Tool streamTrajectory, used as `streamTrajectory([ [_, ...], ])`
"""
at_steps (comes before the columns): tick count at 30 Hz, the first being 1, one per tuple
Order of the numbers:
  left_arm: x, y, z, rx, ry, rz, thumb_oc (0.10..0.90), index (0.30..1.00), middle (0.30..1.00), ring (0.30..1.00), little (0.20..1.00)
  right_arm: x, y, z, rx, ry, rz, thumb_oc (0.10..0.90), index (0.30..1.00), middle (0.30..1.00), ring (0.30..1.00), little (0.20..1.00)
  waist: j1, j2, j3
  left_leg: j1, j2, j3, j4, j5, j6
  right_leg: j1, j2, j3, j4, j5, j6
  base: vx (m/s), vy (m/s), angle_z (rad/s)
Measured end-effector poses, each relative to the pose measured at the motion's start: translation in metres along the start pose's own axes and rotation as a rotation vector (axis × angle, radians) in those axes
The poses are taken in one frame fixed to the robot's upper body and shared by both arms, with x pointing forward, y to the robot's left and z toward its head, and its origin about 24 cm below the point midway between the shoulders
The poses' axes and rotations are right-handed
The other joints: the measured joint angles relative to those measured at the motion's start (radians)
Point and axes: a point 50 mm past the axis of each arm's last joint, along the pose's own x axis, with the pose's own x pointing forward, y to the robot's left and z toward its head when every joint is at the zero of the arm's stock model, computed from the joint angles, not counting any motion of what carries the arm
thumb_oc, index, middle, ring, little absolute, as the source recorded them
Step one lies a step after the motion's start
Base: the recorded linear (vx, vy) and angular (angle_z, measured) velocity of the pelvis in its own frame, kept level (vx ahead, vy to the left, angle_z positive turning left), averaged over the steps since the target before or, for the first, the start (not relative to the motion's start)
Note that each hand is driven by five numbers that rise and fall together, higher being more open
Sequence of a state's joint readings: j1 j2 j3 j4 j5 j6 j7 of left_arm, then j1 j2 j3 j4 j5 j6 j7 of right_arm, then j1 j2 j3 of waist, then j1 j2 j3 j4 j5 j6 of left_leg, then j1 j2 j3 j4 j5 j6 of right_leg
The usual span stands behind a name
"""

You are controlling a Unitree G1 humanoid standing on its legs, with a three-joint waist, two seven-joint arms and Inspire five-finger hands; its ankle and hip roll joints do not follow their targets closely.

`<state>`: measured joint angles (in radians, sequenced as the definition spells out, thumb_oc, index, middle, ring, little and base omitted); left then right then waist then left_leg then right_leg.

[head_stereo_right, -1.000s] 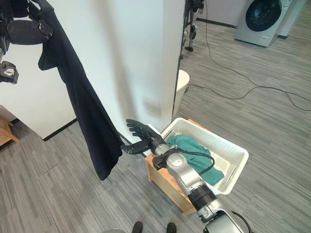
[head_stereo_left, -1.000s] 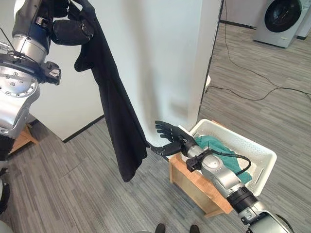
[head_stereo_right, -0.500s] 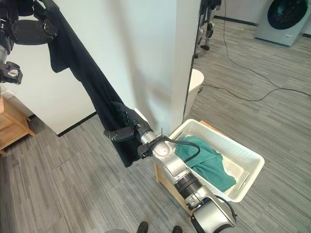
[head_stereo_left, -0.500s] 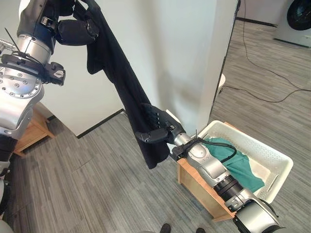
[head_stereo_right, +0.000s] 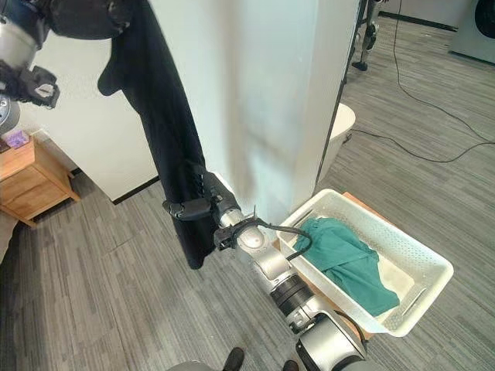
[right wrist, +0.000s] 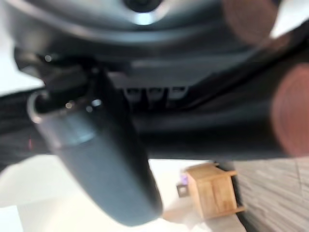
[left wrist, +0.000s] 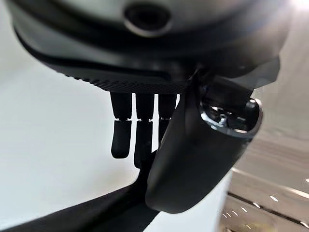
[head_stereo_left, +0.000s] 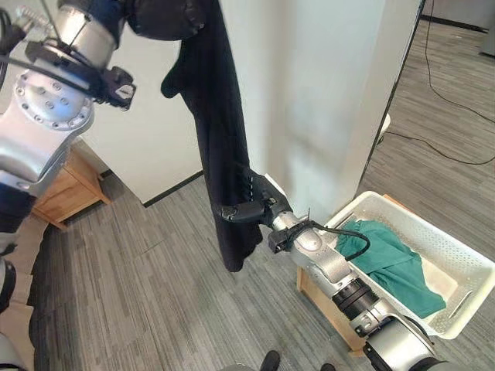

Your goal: Pick up bed clothes into laundry basket.

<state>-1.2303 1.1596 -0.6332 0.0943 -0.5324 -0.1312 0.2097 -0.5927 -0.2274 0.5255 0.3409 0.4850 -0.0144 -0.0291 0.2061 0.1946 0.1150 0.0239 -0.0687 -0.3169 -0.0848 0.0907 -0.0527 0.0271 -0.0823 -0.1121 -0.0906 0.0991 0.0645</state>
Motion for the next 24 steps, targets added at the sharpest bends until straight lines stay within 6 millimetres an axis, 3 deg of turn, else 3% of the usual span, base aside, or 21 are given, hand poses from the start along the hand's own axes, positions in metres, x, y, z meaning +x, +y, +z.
streamTrajectory([
  [8,0.001,0.001,0.003,0.021,-0.026,0.002,0.400,0.300,0.300,0.300,0.300,-0.006,-0.011,0.001,-0.162,0.012,0.005,0.800,0.900,0.900,0.900,0.900,-0.006,0.021,-0.014,0.001,0.002,0.005,0.000,0.000,0.000,-0.001,0.003,0.004,0.000,0.000,0.001,0.00,0.000,0.00],
  [10,0.001,0.001,0.003,0.022,-0.025,0.002,0.400,0.300,0.300,0.300,0.300,-0.010,-0.018,0.010,-0.206,-0.017,0.005,0.800,0.900,0.900,0.900,0.900,-0.008,0.021,-0.014,0.002,0.002,0.007,-0.001,0.000,0.000,-0.001,0.002,0.006,0.000,0.000,0.001,0.00,0.000,0.00],
  [16,0.000,0.010,-0.004,0.032,0.007,0.037,0.400,0.300,0.300,0.300,0.300,-0.034,-0.035,0.075,-0.307,-0.263,-0.042,0.800,0.900,0.900,0.900,0.900,-0.045,0.019,-0.013,0.005,0.001,0.042,-0.001,-0.004,0.004,-0.009,0.006,0.037,0.000,0.003,0.003,0.00,-0.015,-0.13],
  [20,-0.001,0.016,-0.010,0.039,0.046,0.063,0.400,0.300,0.300,0.300,0.300,-0.046,-0.043,0.099,-0.233,-0.386,-0.104,0.800,0.900,0.900,0.900,0.900,-0.089,0.018,-0.012,0.015,0.001,0.069,-0.001,-0.004,0.005,-0.008,0.005,0.063,0.000,0.006,0.005,0.01,-0.013,-0.20],
  [24,0.000,0.018,-0.007,0.037,0.033,0.072,0.400,0.300,0.300,0.300,0.300,-0.050,-0.049,0.106,-0.201,-0.420,-0.136,0.800,0.900,0.900,0.900,0.900,-0.112,0.016,-0.011,0.022,0.005,0.095,-0.001,-0.007,0.008,-0.010,0.008,0.080,0.000,0.008,0.003,0.01,-0.018,-0.17],
])
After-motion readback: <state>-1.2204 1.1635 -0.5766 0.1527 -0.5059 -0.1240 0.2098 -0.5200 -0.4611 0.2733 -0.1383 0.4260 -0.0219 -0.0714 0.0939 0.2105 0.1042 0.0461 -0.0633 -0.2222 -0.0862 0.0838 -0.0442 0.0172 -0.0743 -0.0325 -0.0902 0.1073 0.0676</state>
